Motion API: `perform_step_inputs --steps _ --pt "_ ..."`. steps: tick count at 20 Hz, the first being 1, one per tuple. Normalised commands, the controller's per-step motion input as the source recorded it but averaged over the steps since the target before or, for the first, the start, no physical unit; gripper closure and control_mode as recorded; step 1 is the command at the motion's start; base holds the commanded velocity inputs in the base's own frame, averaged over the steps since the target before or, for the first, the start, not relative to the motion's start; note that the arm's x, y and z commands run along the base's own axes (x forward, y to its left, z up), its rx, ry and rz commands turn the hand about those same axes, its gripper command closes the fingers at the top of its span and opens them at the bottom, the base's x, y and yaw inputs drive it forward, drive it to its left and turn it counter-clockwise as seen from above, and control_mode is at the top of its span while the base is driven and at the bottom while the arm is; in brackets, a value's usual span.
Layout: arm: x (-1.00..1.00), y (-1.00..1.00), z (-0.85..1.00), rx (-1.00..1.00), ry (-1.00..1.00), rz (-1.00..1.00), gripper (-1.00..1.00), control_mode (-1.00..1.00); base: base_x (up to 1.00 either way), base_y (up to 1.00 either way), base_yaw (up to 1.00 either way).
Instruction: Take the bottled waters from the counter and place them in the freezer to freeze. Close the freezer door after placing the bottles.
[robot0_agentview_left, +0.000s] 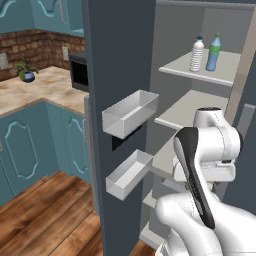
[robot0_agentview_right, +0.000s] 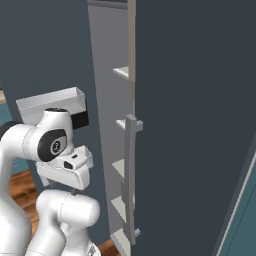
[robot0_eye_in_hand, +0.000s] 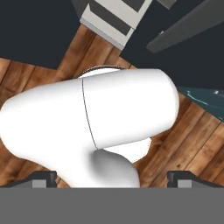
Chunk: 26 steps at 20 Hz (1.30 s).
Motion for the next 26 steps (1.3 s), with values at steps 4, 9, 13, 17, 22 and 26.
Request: perform_step_inputs --steps 4,9,13,17,22,26 --pt "-0.07 0.0 -0.04 0.01 -0.04 -0.01 -1.0 -1.0 0.0 0.0 0.0" --pt "-0.09 0.0 -0.06 0.01 -0.01 -0.01 -1.0 1.0 -0.56 0.39 -0.26" --pt "0.0 0.0 0.0 0.0 0.0 0.0 -1.0 1.0 -0.7 0.61 -0.4" --pt "0.0 0.0 0.0 0.0 0.0 0.0 -1.0 1.0 -0.14 0.66 -0.44" --pt "0.0 0.0 0.0 0.0 0.0 0.0 -1.0 1.0 -0.03 0.75 -0.51" --pt "0.0 0.0 0.0 0.0 0.0 0.0 -1.0 1.0 -0.01 0.72 -0.35"
